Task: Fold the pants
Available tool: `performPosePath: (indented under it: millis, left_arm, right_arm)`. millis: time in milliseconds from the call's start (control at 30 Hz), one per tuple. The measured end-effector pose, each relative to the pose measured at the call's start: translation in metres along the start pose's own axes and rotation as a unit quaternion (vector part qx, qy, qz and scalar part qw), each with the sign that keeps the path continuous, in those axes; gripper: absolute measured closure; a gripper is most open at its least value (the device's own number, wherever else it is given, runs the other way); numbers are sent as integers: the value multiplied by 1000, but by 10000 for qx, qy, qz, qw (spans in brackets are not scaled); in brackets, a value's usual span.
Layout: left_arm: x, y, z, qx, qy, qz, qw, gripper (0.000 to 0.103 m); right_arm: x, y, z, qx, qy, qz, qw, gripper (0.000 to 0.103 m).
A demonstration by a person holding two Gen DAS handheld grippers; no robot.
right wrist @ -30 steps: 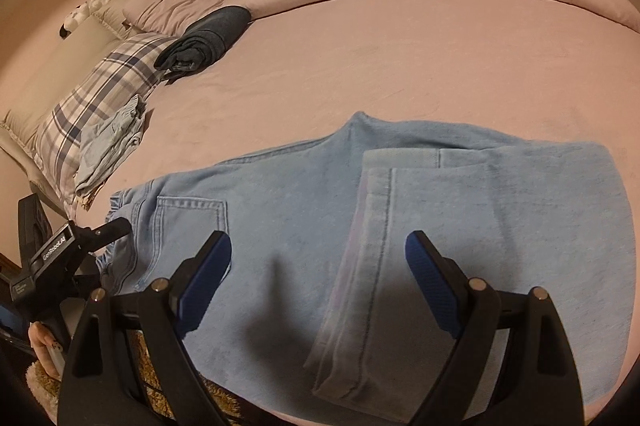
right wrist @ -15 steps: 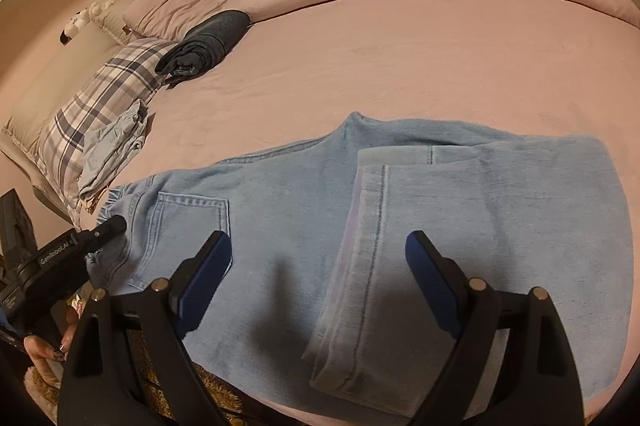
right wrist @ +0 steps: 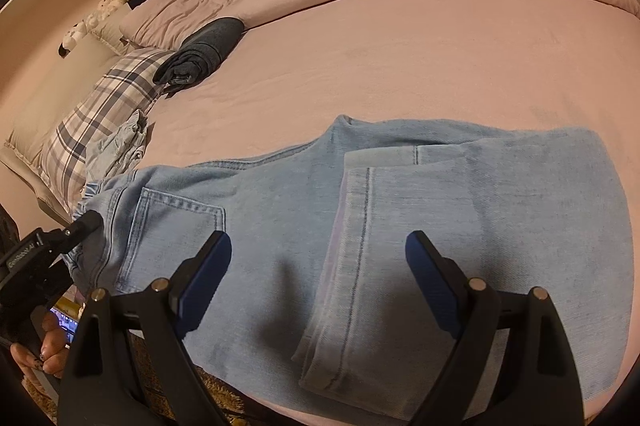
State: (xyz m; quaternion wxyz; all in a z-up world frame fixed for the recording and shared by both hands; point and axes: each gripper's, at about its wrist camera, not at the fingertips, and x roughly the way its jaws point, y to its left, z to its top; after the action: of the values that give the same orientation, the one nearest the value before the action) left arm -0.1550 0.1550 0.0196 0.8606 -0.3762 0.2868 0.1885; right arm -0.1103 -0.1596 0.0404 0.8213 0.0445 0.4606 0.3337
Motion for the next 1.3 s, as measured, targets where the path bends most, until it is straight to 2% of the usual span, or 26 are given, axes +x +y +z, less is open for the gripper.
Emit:
performPosePath:
  millis: [167, 333, 433, 500, 633, 767, 900, 1000, 1100, 1167, 1300]
  left_arm:
    - [-2, -16, 0, 239, 5, -290, 9993, 72]
    - [0, -32, -2, 363, 133, -990, 9943, 72]
    - [6, -39, -5, 496, 123, -979, 9939, 72]
    - [12, -41, -7, 467, 235, -1062, 9930, 72]
    - [22, -48, -9, 521, 489, -1459, 9867, 72]
    - [38, -61, -16, 683, 759, -1527, 9830, 72]
    - [60, -75, -26, 773, 1200, -1774, 9737, 72]
    - [79, -86, -36, 917, 1457, -1676, 9707, 72]
    - [100, -94, -46, 922, 1929, -1615, 9634, 72]
    - [97, -103, -52, 1154, 1781, -1433, 9667, 72]
    - [87, -118, -53, 1527, 1656, -1313, 9654, 72]
  right_arm:
    - [-3, 2, 0, 26, -33, 105, 9999, 14]
    - [-7, 2, 0, 42, -82, 180, 9998, 14]
    - [-11, 1, 1, 72, -132, 264, 9995, 14]
    - [-13, -2, 1, 137, -151, 378, 9991, 14]
    - [-18, -6, 2, 288, -182, 671, 9972, 14]
    - [-22, -7, 1, 396, -222, 978, 9942, 13]
    - [-26, -13, 1, 609, -251, 1258, 9899, 13]
    - [-29, -18, 0, 656, -259, 1378, 9879, 12]
    - [-23, -22, -1, 675, -123, 1446, 9871, 12]
    - [-17, -25, -2, 753, -12, 1480, 9861, 12]
    - [-5, -31, -4, 920, 186, 1537, 9836, 12]
